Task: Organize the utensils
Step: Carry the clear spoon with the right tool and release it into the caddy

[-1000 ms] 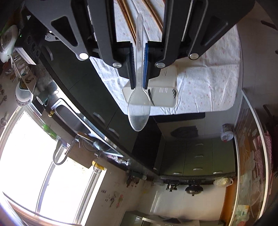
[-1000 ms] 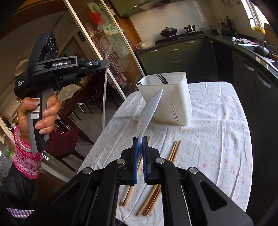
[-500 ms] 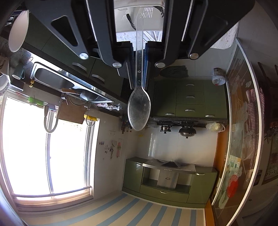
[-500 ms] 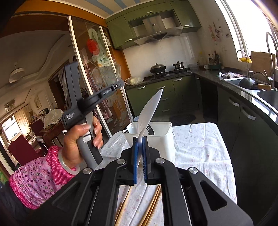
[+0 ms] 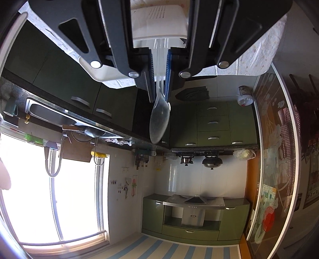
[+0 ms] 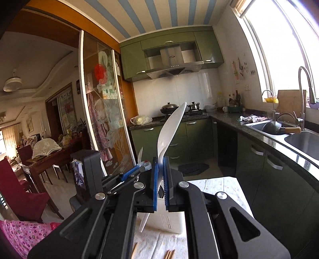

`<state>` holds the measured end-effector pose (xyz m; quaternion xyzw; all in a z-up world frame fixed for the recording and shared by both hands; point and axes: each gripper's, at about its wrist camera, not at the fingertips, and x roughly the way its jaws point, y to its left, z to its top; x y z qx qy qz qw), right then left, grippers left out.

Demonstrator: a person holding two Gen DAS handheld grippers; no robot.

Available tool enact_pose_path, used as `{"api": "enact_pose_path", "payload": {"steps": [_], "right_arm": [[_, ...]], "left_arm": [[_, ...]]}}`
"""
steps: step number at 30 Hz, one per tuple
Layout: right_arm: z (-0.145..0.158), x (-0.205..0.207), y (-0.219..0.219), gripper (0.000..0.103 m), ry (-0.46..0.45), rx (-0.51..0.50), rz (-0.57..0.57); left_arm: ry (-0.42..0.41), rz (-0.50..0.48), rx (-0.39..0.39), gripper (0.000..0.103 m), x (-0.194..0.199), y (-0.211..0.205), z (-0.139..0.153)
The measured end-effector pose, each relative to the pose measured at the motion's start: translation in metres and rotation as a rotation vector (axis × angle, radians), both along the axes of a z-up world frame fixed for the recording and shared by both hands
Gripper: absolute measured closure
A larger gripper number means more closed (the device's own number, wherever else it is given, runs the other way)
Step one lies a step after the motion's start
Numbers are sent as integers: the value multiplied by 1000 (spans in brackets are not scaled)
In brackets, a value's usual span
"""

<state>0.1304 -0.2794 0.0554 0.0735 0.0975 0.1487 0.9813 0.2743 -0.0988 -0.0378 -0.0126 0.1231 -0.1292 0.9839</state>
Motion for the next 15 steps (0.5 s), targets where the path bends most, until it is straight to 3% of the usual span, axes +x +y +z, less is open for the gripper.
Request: {"api": "enact_pose_path", "payload": {"steps": [4,10,15], "right_arm": [[4,26,8,97,-54,-17,-44],[7,85,19,97,-64,-55,-104],[-20,129,26,97,-2,-106,-143]], "left_arm": [[13,4,-16,76,-6,10,-4],[14,-14,-48,72,-32,24,10],[2,-34,-17,66,-58,25,15]]}}
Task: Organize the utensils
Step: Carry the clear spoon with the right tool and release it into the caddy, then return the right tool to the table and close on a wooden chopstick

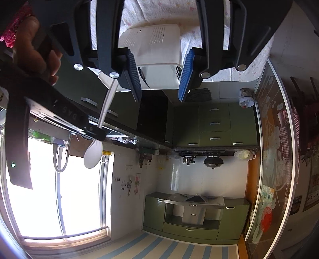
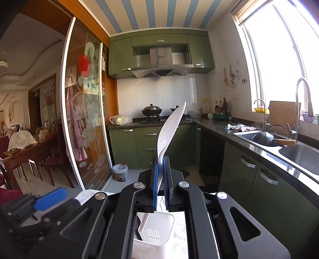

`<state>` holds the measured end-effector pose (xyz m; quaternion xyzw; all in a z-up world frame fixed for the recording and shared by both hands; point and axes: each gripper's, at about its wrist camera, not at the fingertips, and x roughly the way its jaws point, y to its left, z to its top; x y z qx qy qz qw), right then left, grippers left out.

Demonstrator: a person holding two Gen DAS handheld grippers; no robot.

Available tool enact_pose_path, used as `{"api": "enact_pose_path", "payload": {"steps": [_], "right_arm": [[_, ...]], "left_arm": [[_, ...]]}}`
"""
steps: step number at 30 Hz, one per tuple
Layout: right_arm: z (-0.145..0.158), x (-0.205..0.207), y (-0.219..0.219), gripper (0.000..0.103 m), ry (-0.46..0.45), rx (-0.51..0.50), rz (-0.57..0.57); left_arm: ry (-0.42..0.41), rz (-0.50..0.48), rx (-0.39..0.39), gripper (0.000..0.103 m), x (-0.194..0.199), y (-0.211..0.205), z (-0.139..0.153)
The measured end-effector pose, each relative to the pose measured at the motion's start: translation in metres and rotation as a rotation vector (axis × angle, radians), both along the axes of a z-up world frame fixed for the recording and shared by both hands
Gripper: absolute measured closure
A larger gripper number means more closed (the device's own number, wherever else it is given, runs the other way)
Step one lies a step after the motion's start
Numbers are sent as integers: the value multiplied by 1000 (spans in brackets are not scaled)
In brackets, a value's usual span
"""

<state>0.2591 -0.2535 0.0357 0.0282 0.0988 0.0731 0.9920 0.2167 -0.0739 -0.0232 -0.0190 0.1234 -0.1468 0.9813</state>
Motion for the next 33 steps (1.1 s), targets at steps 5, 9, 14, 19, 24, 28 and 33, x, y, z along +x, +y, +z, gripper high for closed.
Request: {"api": "enact_pose_path", "payload": {"steps": [5,9,14,19,24,28,33], "right_arm": [[-28,22,3,96,37,-29,-11],[-41,27,2,90,56,-39,-8],[-50,15,2,76,61,-54,10],[-48,-9,-5,74,91,-33,26],[-63,-38,-15,71,333,-38,69],[-102,-55,-24,71,637,-53,161],[-135,-84,-31,76,796,-74,226]], "left_arm": [[5,-4,22,65,-9,-1,-5],[21,4,23,65,-8,0,-7],[48,7,35,65,-6,2,-11],[119,6,38,60,-11,6,-12],[380,8,101,59,-16,9,-31],[701,-5,117,59,-23,19,-72],[992,8,106,61,-37,31,-121]]}}
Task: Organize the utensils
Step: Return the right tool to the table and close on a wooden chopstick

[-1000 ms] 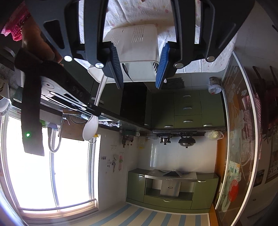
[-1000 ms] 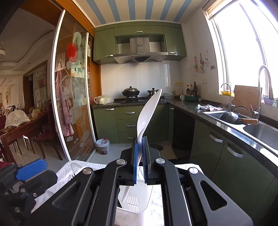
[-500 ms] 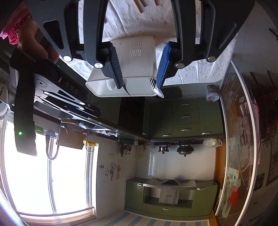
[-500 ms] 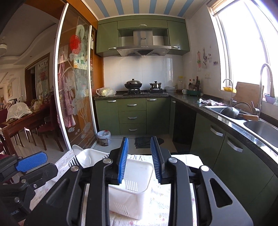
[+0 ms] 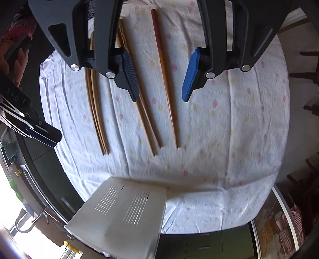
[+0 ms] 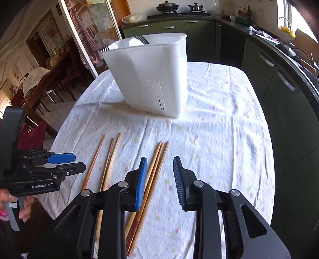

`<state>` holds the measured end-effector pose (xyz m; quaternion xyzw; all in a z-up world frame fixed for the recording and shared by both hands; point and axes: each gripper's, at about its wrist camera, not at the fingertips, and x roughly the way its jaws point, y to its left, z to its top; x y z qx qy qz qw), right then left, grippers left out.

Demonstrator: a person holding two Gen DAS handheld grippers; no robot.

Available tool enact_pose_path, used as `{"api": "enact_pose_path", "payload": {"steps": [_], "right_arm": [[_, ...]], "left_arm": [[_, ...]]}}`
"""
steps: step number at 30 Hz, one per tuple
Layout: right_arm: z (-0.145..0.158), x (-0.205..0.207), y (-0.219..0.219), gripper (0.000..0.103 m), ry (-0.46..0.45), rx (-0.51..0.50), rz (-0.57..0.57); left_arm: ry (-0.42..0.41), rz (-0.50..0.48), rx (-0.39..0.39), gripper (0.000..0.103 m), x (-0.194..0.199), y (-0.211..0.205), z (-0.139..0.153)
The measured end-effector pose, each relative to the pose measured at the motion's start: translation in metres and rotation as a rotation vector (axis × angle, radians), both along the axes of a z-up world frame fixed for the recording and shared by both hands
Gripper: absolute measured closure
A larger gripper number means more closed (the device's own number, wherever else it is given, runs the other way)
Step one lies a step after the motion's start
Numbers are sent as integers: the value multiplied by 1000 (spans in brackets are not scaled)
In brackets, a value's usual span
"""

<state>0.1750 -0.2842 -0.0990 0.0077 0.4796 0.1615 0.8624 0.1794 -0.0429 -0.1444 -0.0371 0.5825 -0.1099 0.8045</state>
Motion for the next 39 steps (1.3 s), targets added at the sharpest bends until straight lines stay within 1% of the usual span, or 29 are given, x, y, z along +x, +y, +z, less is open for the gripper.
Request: {"api": "enact_pose_path", "payload": {"steps": [2,3,4,6,9,12,14,15,17,19,23,27,29,35,39], "right_arm": [[-4,-9,-1,76,26,0,12],[-4,-13,0,76,30,-3,17],[-4,-16,2,76,29,-11,23],[0,-19,5,76,31,-24,35],[5,-18,8,76,60,-16,51],[8,-14,12,76,73,-33,62],[8,-12,12,76,88,-34,69],[7,-10,12,76,97,-34,71],[5,-8,12,76,111,-40,75],[2,-4,13,76,139,-41,81],[-13,12,15,76,237,-41,84],[-35,32,14,76,322,-63,53],[-44,39,14,82,357,-64,45],[-57,47,23,84,401,-82,47],[-60,51,30,84,401,-115,46]], "left_arm": [[53,-2,21,68,-4,-1,-11],[70,-1,30,73,-5,-2,-14],[81,-2,43,76,-5,-3,-16],[90,-1,67,77,-5,-8,-17],[114,24,94,77,2,-10,-21],[144,49,104,78,10,-9,-28],[140,53,113,81,15,-10,-28],[145,47,112,84,17,-12,-29],[153,53,123,87,20,-14,-30],[157,40,146,95,22,-17,-31],[174,28,155,96,23,-20,-32],[192,20,155,96,22,-16,-33],[189,18,158,96,19,-10,-34],[180,3,151,96,15,-2,-36],[176,-3,147,96,15,-7,-36]]}}
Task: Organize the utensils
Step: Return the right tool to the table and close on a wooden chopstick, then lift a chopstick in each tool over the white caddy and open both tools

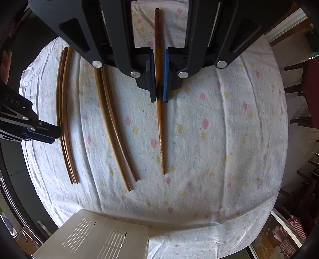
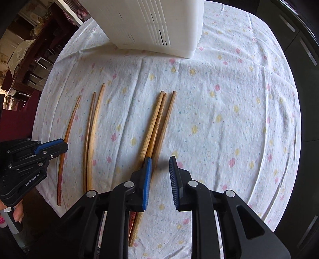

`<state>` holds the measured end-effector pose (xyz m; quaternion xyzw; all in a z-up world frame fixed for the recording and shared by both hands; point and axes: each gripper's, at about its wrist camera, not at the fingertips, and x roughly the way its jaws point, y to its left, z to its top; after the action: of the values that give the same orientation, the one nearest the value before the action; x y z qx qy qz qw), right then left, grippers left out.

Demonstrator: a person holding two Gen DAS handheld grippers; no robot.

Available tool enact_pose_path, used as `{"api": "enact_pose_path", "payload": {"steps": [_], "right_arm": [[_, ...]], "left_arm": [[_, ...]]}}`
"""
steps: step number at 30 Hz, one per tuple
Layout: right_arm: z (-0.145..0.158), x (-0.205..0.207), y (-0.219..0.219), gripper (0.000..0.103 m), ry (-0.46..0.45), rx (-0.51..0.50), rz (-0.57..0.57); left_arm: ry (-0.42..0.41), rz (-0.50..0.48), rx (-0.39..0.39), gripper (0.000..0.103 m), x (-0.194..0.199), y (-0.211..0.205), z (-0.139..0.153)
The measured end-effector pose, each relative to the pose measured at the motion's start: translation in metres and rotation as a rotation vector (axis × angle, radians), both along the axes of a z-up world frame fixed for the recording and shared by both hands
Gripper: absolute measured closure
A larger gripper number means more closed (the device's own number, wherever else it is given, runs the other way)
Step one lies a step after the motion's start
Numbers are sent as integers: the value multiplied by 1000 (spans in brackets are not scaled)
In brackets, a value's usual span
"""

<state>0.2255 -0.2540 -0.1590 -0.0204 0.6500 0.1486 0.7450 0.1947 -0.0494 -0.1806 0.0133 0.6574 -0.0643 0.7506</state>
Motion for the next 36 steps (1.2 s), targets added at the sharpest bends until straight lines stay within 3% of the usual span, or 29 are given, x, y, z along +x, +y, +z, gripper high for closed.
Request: {"api": "enact_pose_path", "payload": {"steps": [11,14,17,23,29,36], "right_arm": [[-8,10,42,86,6,-110,38],[-9,14,44,94,18,-118,24],[-9,13,34,96,11,-79,-15],[8,-1,7,96,-55,104,-78],[42,-26,-16,96,-185,253,-110],[84,-39,-35,96,-285,322,-111]], "left_arm": [[-1,-5,-2,96,-1,1,2],[-3,-7,-4,96,-2,-1,2],[-4,-4,-14,96,-1,0,3],[-15,-11,-66,96,-4,7,8],[-127,-34,-95,96,-11,9,43],[-234,-68,-123,96,-27,4,86]]}}
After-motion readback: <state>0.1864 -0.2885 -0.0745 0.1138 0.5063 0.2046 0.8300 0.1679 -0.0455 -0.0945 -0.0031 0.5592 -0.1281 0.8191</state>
